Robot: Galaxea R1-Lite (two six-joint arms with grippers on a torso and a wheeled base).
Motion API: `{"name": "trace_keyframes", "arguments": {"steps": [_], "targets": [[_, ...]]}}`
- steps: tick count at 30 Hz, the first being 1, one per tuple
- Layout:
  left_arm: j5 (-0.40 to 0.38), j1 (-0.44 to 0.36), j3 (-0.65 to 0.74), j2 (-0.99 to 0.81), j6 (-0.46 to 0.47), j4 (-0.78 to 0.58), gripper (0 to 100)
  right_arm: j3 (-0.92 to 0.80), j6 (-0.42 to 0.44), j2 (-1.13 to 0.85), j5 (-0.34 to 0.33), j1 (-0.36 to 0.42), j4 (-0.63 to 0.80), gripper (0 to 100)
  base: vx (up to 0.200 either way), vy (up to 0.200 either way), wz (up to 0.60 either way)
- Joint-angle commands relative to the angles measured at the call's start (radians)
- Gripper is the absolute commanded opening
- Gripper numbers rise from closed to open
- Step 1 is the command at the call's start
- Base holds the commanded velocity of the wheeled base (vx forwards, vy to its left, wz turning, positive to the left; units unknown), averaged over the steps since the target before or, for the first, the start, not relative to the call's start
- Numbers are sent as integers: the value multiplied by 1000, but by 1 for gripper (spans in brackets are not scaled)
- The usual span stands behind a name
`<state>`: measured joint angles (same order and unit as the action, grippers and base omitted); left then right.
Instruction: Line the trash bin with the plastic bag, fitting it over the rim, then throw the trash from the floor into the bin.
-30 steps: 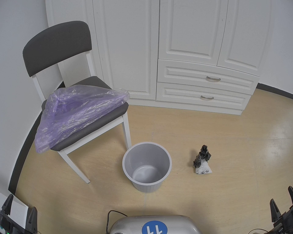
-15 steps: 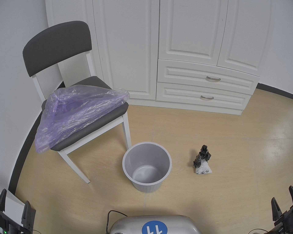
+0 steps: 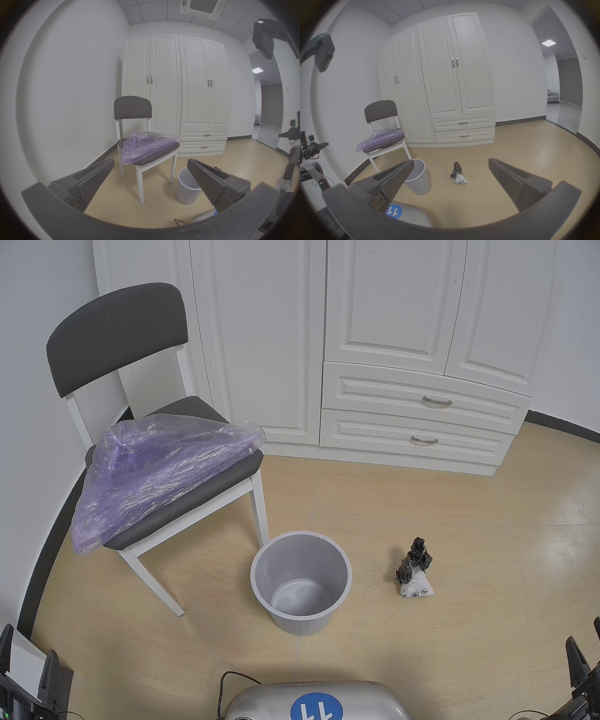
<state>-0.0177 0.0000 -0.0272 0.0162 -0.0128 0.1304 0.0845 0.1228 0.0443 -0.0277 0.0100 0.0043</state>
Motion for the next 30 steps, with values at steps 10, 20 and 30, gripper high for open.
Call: {"name": "trace_keyframes", "arguments": {"steps": [10, 20, 30], "targets": [[42, 23, -283, 478, 77, -75, 100, 207, -2, 681, -3, 27, -481, 100, 0, 0, 0], [131, 37, -310, 676, 297, 8, 100, 301, -2, 899, -3, 39, -567, 100, 0, 0, 0], [82, 232, -306, 1059, 350, 311, 100, 268, 1, 1097, 64, 99, -745, 100, 0, 0, 0]]}}
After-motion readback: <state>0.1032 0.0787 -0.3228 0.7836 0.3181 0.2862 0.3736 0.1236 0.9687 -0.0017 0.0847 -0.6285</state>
